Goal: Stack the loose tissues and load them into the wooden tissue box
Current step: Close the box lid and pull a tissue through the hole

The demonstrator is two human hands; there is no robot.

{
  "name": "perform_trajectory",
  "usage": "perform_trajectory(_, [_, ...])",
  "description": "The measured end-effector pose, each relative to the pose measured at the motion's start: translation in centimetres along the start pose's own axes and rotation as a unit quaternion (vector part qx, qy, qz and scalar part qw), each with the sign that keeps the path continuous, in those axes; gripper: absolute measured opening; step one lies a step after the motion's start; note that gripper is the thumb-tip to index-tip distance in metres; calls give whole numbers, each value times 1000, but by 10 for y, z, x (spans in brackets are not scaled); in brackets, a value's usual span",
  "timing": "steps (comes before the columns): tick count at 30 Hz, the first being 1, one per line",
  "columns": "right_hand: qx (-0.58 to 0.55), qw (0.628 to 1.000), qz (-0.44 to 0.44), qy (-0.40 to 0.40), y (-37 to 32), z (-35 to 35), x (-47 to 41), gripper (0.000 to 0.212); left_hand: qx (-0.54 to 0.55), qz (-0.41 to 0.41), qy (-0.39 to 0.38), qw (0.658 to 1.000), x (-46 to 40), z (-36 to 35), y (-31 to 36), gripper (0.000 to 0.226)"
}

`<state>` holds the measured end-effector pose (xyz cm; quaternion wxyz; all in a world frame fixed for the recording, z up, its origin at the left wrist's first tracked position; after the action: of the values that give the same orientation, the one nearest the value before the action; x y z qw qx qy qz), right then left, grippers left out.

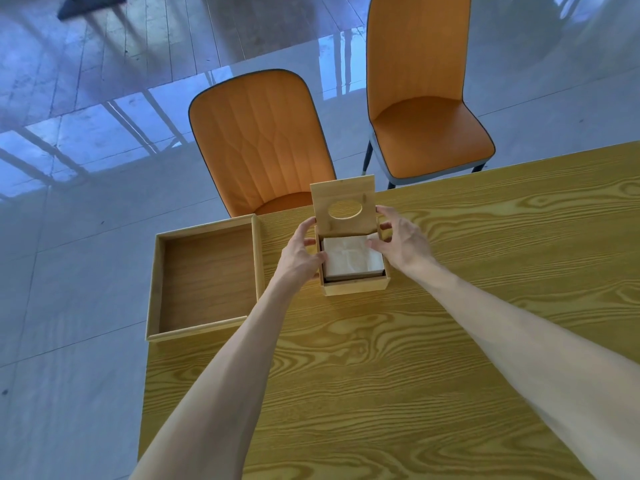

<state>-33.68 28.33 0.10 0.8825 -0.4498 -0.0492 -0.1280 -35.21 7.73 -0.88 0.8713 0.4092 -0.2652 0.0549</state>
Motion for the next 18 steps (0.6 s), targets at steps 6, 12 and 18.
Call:
perform_trajectory(6, [19,1000,15,10,-1,-2,0,70,38,-4,-10,999,-3,-1,-4,71])
perform_trajectory(12, [-10,1000,29,-6,1,0,3,61,55,-4,0,998,-3,-1,-4,61])
perform_trajectory(18, [-190,978,-13,-88,17,3,16,48,131,8,-29,991,4,-2,-11,37])
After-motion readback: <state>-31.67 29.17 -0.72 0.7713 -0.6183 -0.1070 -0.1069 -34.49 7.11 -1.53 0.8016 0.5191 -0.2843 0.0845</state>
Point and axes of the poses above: each hand's wrist, its own x-axis away from the middle knuckle, its own z-axis out of the back of the hand, y = z × x, the point moved 8 cm from there along -x, towards the middle knuckle, and after that the axes turned 14 degrees about -x, right-handed, at the moved point
